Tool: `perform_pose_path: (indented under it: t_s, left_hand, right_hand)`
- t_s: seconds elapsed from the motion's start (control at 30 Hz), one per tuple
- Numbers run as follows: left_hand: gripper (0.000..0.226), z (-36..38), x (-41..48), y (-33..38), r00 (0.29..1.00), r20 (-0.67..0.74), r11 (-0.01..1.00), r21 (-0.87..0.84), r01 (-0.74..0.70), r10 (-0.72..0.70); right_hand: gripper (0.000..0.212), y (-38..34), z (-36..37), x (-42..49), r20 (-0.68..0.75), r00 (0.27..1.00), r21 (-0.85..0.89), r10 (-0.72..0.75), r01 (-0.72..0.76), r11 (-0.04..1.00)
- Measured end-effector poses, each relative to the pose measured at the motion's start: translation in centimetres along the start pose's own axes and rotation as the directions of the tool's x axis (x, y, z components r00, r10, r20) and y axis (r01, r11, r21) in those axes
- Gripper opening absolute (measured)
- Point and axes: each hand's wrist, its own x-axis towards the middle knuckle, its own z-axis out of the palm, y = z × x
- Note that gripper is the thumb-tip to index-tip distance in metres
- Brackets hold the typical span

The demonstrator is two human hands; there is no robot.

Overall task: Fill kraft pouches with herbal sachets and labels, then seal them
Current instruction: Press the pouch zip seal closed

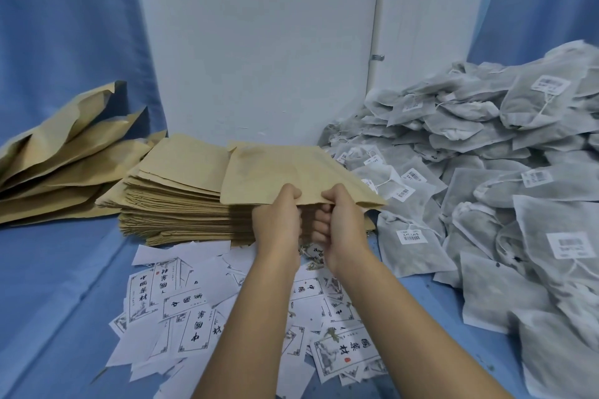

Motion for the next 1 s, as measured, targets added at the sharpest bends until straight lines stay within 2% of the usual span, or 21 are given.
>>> perform_pose_path:
  t_s: [0.1,0.2,0.37,0.53,0.6,0.73,0.87,1.0]
  left_hand:
    - [0.029,-0.1,0.0,0.0,0.997,0.070,0.999,-0.023,0.043,-0.041]
    - [0.030,0.0,-0.3,-0.2,0.983,0.158,0.994,0.071,0.086,-0.097]
    - [0.018,-0.5,0.5,0.1,0.991,0.105,0.997,-0.008,0.082,-0.081]
    - [0.033,-0.1,0.0,-0.4,0.970,0.214,0.992,0.076,0.099,-0.114]
    - [0.032,-0.3,0.3,-0.3,0.980,0.181,0.996,0.032,0.081,-0.086]
    - [0.021,-0.6,0.8,-0.5,0.988,0.134,0.997,0.020,0.077,-0.079]
    - [0.031,-0.4,0.5,-0.8,0.971,0.195,0.988,0.096,0.119,-0.136]
    - [0.026,-0.9,0.9,-0.4,0.984,0.148,0.994,0.061,0.091,-0.099]
  right_hand:
    - [0.032,-0.2,-0.1,0.2,0.012,1.000,0.056,0.019,-0.019,0.998]
    - [0.038,-0.3,-0.2,-0.1,0.035,0.998,0.009,0.056,-0.057,0.998]
    - [0.030,-0.5,-0.8,0.4,0.004,0.998,0.118,0.065,-0.065,0.991]
    - [0.042,-0.2,-0.7,0.1,0.075,0.992,-0.017,0.100,-0.099,0.995]
    - [0.039,-0.2,-0.8,0.2,0.081,0.990,-0.012,0.115,-0.114,0.993]
    - [0.033,-0.2,-1.0,0.6,0.005,0.994,0.054,0.107,-0.107,0.993]
    - [0.046,0.2,-1.2,0.6,0.070,0.988,-0.090,0.135,-0.129,0.988]
    - [0.027,-0.1,-1.3,0.6,0.055,0.990,-0.066,0.133,-0.130,0.989]
